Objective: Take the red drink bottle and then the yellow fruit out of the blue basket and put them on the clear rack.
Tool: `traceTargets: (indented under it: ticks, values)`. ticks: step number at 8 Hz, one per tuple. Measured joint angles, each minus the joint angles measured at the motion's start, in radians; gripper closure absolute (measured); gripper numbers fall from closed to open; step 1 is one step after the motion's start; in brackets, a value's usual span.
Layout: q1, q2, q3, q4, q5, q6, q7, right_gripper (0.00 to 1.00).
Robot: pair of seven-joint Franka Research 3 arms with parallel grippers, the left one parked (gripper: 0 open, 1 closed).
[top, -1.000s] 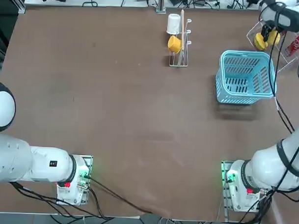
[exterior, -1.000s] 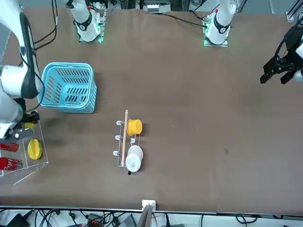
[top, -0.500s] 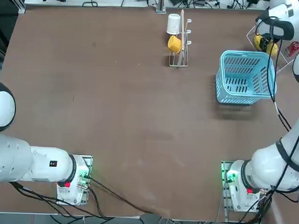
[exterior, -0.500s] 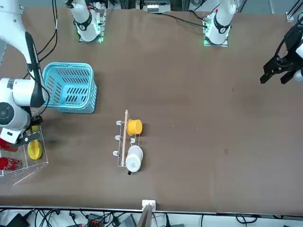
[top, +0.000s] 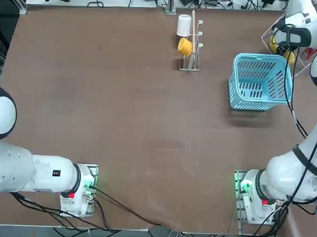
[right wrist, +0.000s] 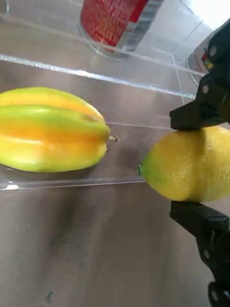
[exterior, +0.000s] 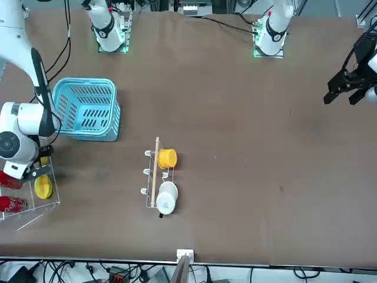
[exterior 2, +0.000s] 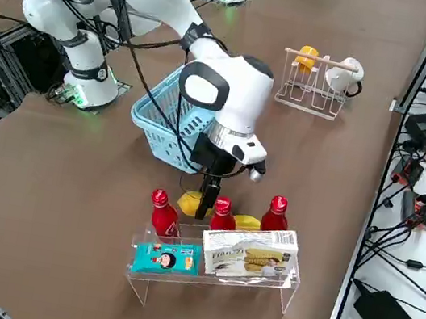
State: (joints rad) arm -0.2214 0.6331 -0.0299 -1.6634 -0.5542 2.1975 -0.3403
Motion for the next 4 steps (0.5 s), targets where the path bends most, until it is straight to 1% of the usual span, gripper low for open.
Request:
traceTargets:
  ticks: [4]
  values:
    - [-0.01,0.016,0.0,0.0,-0.024,0.022,0.0,0.17]
